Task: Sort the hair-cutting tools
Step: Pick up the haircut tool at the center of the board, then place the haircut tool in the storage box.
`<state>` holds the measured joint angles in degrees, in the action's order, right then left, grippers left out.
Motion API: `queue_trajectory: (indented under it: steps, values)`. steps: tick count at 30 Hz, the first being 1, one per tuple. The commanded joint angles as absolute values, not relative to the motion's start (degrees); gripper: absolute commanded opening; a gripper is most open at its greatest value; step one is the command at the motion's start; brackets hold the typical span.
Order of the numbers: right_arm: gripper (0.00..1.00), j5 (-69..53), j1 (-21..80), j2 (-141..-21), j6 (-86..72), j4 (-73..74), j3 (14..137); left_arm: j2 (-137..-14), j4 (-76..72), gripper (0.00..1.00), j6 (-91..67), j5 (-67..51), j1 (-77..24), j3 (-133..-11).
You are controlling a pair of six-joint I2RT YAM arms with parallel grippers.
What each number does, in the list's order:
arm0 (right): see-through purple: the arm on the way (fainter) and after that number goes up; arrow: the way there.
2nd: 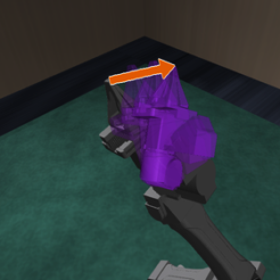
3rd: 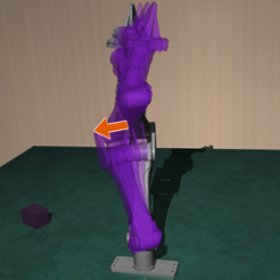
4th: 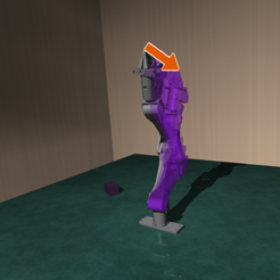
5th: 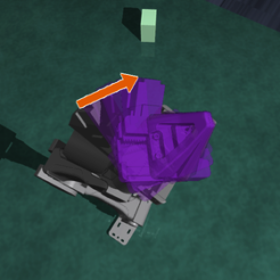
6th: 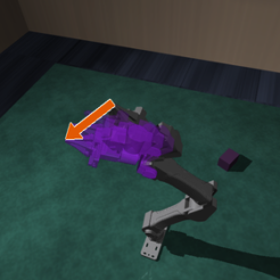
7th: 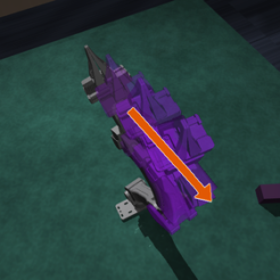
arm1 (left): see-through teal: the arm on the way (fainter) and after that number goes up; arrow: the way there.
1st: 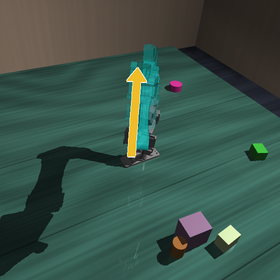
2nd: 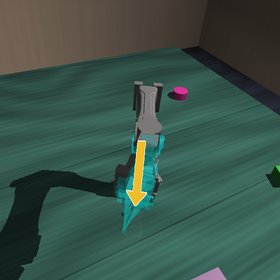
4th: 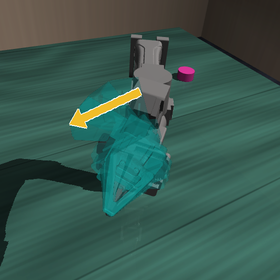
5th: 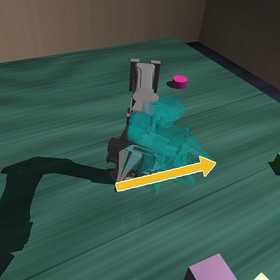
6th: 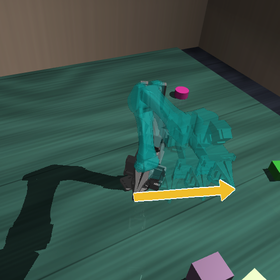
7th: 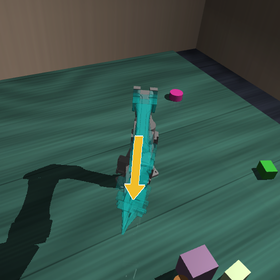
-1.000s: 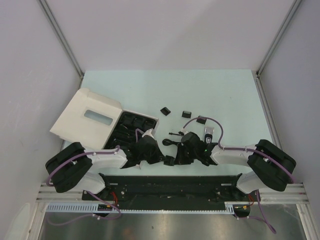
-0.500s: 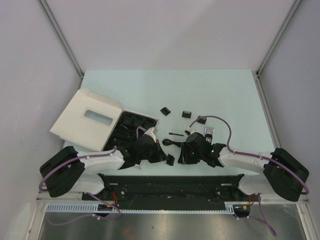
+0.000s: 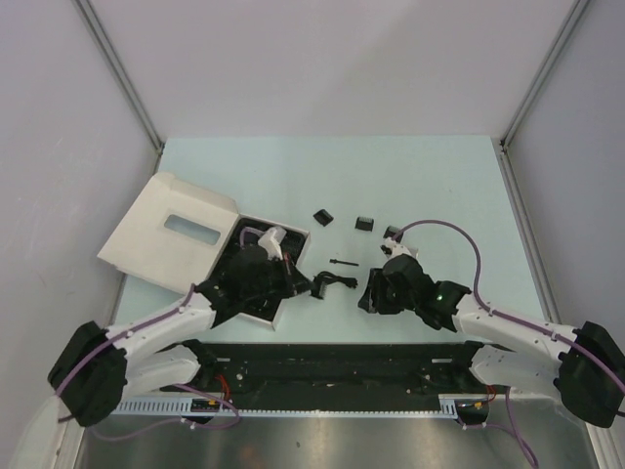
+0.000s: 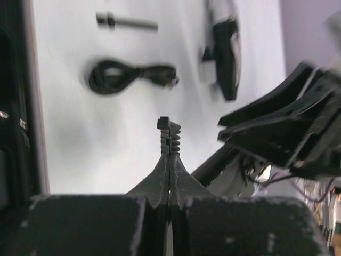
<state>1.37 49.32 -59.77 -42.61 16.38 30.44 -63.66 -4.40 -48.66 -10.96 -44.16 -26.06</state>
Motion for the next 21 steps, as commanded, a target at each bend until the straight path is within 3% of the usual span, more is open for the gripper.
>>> queue_trajectory:
  steps: [1, 6, 9, 21]
  values:
    - [0.43, 3.4, 48.7, -58.0, -42.0, 18.3, 30.3, -56.5, -3.9, 0.00, -42.3, -21.2, -36.0, -27.5]
    - [0.42, 2.9, 48.6, -58.5, -41.7, 17.6, 30.3, -54.0, 2.3, 0.01, -37.0, -28.9, -25.0, -28.3]
    - [0.42, 2.6, 48.5, -58.6, -41.6, 17.6, 30.3, -53.2, 12.0, 0.00, -28.8, -28.2, -22.7, -31.9]
    - [0.43, 2.0, 48.3, -58.4, -41.0, 17.7, 29.9, -54.1, 25.4, 0.00, -22.7, -27.9, -15.3, -38.2]
